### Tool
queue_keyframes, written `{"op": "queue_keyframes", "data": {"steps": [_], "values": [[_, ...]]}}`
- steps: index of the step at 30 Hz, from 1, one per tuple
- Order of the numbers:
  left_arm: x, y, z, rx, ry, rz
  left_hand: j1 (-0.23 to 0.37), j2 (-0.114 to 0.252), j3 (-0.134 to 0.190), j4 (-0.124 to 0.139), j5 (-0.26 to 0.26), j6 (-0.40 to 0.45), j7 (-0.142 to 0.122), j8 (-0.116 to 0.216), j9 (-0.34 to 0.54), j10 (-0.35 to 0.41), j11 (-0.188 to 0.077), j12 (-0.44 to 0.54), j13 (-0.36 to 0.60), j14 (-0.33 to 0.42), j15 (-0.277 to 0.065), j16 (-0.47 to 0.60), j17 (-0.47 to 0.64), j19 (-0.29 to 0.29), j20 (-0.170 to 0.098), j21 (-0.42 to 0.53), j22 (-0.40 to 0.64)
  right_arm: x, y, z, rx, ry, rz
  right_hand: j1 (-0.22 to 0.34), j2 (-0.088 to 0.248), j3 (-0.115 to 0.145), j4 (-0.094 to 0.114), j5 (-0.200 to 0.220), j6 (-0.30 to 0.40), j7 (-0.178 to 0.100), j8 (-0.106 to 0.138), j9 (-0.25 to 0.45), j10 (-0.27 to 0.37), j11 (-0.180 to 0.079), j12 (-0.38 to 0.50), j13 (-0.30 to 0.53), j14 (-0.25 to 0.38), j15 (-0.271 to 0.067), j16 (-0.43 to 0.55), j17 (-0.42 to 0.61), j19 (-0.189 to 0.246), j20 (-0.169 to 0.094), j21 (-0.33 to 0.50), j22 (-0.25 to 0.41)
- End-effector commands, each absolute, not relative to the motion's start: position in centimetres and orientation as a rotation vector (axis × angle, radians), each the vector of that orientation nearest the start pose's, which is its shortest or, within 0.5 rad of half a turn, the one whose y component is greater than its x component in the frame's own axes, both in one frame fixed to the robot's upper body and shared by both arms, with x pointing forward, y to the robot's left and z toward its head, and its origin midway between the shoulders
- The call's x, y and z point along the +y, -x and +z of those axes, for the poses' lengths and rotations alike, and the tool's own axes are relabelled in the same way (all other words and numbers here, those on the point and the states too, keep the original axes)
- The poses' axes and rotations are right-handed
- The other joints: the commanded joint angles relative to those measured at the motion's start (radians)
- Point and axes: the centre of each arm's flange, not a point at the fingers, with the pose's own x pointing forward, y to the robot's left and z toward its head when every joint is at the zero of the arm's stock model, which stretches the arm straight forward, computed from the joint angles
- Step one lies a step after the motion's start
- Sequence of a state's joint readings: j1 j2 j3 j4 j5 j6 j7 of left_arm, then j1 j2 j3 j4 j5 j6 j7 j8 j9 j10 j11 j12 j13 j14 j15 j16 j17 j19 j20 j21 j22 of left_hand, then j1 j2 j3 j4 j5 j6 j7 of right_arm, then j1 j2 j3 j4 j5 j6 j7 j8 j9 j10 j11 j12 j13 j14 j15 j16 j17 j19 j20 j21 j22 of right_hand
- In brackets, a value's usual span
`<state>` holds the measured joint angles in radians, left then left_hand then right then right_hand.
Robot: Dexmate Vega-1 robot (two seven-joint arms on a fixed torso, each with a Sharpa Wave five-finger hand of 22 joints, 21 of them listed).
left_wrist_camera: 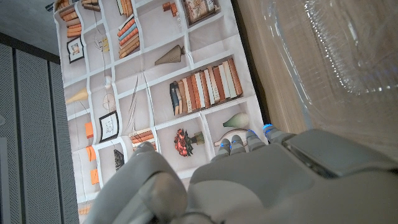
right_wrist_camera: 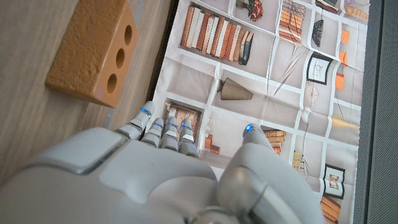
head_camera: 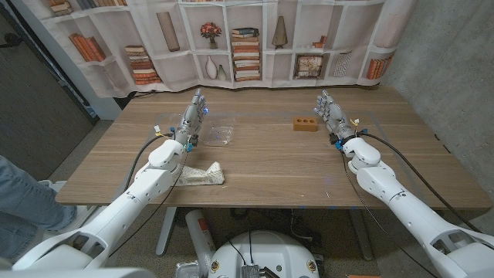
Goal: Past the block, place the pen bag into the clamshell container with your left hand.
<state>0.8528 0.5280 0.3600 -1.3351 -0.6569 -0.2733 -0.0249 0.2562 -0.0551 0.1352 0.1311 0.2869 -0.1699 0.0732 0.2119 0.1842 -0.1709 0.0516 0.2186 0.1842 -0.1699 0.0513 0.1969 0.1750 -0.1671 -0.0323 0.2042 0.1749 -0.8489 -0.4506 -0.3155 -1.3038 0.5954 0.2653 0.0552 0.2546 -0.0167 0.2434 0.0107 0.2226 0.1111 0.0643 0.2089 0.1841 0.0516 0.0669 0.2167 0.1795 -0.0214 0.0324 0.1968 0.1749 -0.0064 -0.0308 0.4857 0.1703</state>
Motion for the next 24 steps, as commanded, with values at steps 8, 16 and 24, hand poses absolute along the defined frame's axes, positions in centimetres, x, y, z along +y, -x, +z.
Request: {"op": "queue_keyframes", "data": {"steps": [8, 16, 24], "values": [[29.3, -64.0, -1.6, -0.588, 0.014, -0.211, 0.014, 0.004, 0.006, -0.006, 0.006, -0.084, 0.009, 0.007, 0.002, -0.069, 0.001, 0.011, 0.002, -0.125, 0.005, 0.007, 0.005, -0.14, -0.054, 0.008, 0.005, -27.6, -65.1, -2.5, -0.602, -0.046, 0.212, 0.014, 0.001, 0.005, -0.006, 0.003, 0.018, 0.0, 0.004, 0.002, 0.027, 0.005, 0.01, 0.002, 0.015, 0.001, 0.004, 0.002, 0.014, -0.036, -0.001, 0.003], [29.3, -63.7, -1.3, -0.59, -0.01, -0.229, 0.033, 0.02, 0.008, -0.015, 0.011, -0.03, 0.004, 0.019, 0.002, -0.016, -0.004, 0.023, 0.001, -0.07, -0.001, 0.016, 0.005, -0.11, -0.031, 0.014, 0.005, -27.5, -65.0, -2.6, -0.601, -0.035, 0.208, 0.013, 0.003, 0.004, -0.008, 0.002, 0.021, 0.0, 0.003, 0.002, 0.032, 0.0, 0.01, 0.002, 0.019, -0.003, 0.004, 0.003, 0.018, -0.036, -0.004, 0.003], [29.7, -63.0, -1.2, -0.594, -0.023, -0.226, 0.042, 0.028, 0.011, -0.019, 0.012, -0.015, 0.003, 0.02, 0.002, -0.001, -0.006, 0.025, 0.001, -0.056, -0.001, 0.016, 0.005, -0.105, -0.025, 0.013, 0.005, -27.0, -64.6, -2.3, -0.622, -0.028, 0.212, 0.014, 0.003, 0.002, -0.01, 0.001, 0.023, -0.002, 0.001, 0.002, 0.036, 0.0, 0.01, 0.002, 0.023, -0.005, 0.003, 0.003, 0.022, -0.038, -0.006, 0.003]]}}
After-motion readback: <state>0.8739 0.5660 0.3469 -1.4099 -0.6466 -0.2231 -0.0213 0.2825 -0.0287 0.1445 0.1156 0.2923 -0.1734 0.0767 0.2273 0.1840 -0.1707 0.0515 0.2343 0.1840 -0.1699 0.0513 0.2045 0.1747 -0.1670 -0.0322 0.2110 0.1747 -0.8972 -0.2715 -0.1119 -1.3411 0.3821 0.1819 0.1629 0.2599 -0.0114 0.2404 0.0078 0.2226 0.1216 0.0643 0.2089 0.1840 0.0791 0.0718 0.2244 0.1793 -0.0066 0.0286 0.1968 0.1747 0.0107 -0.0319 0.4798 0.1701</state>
